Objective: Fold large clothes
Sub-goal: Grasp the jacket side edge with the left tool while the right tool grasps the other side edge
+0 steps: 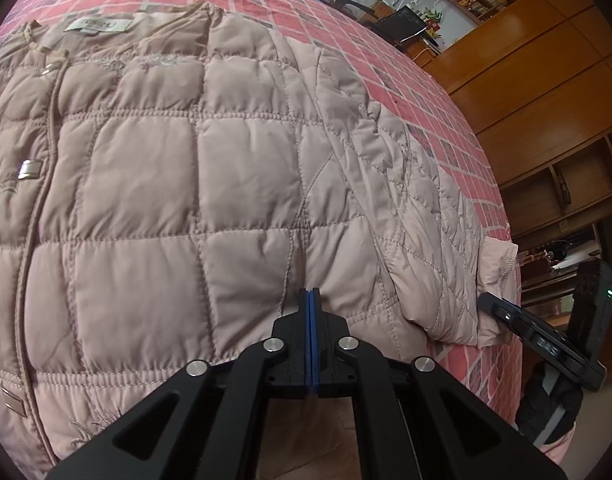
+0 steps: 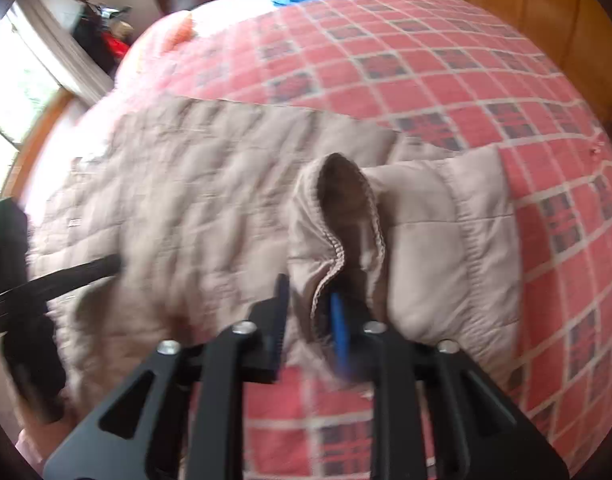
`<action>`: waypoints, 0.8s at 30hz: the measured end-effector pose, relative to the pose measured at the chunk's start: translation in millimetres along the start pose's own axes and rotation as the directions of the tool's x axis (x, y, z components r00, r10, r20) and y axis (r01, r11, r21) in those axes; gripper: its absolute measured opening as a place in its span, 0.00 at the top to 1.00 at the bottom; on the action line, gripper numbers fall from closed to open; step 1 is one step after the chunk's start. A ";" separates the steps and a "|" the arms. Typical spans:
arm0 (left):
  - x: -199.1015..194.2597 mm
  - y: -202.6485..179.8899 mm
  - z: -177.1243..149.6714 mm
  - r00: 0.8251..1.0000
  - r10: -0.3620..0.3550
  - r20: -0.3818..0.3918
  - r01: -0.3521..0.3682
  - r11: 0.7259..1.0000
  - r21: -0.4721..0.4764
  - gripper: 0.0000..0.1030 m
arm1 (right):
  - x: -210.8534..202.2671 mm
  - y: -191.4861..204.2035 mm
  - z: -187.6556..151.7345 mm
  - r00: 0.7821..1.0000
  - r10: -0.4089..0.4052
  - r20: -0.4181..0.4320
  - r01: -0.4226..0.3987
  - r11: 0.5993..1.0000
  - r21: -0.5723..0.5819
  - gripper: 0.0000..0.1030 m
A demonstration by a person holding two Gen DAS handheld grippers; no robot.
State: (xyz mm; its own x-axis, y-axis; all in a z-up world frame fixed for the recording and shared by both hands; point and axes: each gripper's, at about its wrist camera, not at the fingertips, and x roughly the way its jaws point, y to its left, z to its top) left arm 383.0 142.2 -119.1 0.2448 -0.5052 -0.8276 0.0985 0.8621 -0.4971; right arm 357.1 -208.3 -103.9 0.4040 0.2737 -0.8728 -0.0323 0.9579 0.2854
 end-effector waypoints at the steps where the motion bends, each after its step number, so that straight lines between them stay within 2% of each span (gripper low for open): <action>1: -0.8 -1.3 0.2 1.000 0.003 -0.001 -0.003 1.000 0.002 0.98 | -9.2 2.6 -2.8 0.998 0.059 0.017 -0.059 0.998 -0.007 0.74; 3: -4.0 -5.2 0.2 1.000 0.008 0.000 -0.008 1.000 0.000 0.98 | -30.8 9.4 -6.7 0.984 0.167 0.064 -0.165 0.986 -0.029 0.72; 4: -6.7 -8.2 -0.8 1.000 0.009 0.003 -0.009 1.000 0.000 0.98 | -41.4 9.6 -7.8 0.978 0.189 0.093 -0.187 0.982 -0.037 0.73; 6: -16.6 -18.7 -3.3 0.999 0.017 0.030 -0.017 1.000 0.010 0.97 | -62.7 4.7 -7.1 0.973 0.163 0.160 -0.160 0.987 -0.033 0.73; 8: -27.3 -39.9 -7.4 0.999 -0.003 0.053 0.000 0.999 0.046 0.97 | -77.2 -12.4 -7.1 0.975 0.041 0.219 -0.048 0.999 0.027 0.70; 10: -33.3 -67.6 -12.5 0.998 -0.040 0.057 0.034 0.995 0.096 0.97 | -82.0 -44.3 -6.2 0.965 -0.086 0.247 0.050 0.987 0.150 0.69; 12: -29.0 -100.6 -16.3 0.997 -0.075 0.031 0.069 0.986 0.150 0.94 | -75.9 -74.3 -8.4 0.945 -0.251 0.212 0.190 0.944 0.270 0.69; 14: -12.6 -131.0 -19.0 0.995 -0.099 -0.019 0.101 0.978 0.184 0.86 | -67.3 -98.5 -12.9 0.923 -0.353 0.151 0.285 0.893 0.347 0.69; 16: 9.4 -155.0 -20.7 0.992 -0.107 -0.065 0.118 0.973 0.197 0.81 | -61.0 -117.4 -15.2 0.937 -0.328 0.123 0.259 0.885 0.387 0.69; 19: 44.9 -182.1 -24.5 0.984 -0.128 -0.124 0.150 0.970 0.189 0.65 | -61.5 -139.2 -24.3 0.955 -0.272 0.119 0.198 0.882 0.428 0.69; 22: 71.5 -199.4 -27.0 0.985 -0.102 -0.136 0.127 0.974 0.185 0.63 | -64.0 -146.1 -27.6 0.961 -0.241 0.135 0.160 0.884 0.439 0.69; 24: 84.0 -205.4 -29.3 0.987 -0.074 -0.145 0.100 0.978 0.185 0.66 | -61.5 -145.9 -26.4 0.967 -0.212 0.143 0.131 0.892 0.434 0.69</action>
State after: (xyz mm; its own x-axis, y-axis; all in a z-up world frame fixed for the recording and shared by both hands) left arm 355.1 -78.5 -94.1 0.0944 -0.5681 -0.8176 0.2994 0.7994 -0.5209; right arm 312.8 -362.6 -102.3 0.5285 0.0494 -0.8475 0.4204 0.8520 0.3118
